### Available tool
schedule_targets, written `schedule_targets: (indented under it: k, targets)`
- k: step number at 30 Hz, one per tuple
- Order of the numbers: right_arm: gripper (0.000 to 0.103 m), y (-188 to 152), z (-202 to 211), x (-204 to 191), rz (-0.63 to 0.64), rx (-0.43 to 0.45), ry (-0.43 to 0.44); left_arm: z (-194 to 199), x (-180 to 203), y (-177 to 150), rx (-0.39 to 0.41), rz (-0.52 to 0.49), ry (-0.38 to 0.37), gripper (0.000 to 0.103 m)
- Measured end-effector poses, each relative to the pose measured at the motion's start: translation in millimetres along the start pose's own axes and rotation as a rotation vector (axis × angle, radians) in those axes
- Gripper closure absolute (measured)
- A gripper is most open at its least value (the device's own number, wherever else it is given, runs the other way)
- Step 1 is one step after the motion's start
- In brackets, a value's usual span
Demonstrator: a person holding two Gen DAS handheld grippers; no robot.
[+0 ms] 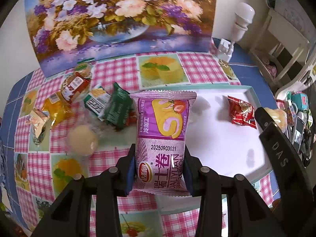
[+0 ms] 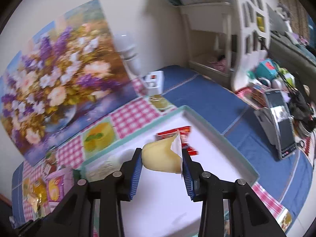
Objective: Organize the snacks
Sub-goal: 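Carry the purple bag with the left tool while the right tool carries the cup cake to the tray, then release the purple bag from the left tool while the right tool drops the cup cake in the tray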
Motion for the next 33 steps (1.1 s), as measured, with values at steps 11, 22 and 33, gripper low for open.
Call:
schedule_targets:
  k: [11, 22, 33]
  targets:
    - [0.062, -22.7, -24.4, 32.4, -0.084, -0.105, -0.046, -18.9, 17.0, -12.0, -0.067, -0.014, -0.034, 0.06]
    - [0.061, -31.5, -31.6, 41.4, -0.117, -0.142, -0.061, -30.9, 32.0, -20.7, -0.116, -0.051, -0.034, 0.056]
    - [0.062, -35.1, -35.2, 37.9, -0.102, -0.163, -0.064, -35.1, 14.4, -20.2, -0.143, -0.008, 0.001, 0.027]
Point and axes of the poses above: each gripper's, at about its wrist camera, not at the fingertips, and z roughly against the way its jaws point, x to its right, y to its top, the point moved 8 cm from there along -z, roughly the way its jaws point, and after that the axes turned 14 degrees about y, right-handed, at the moved point
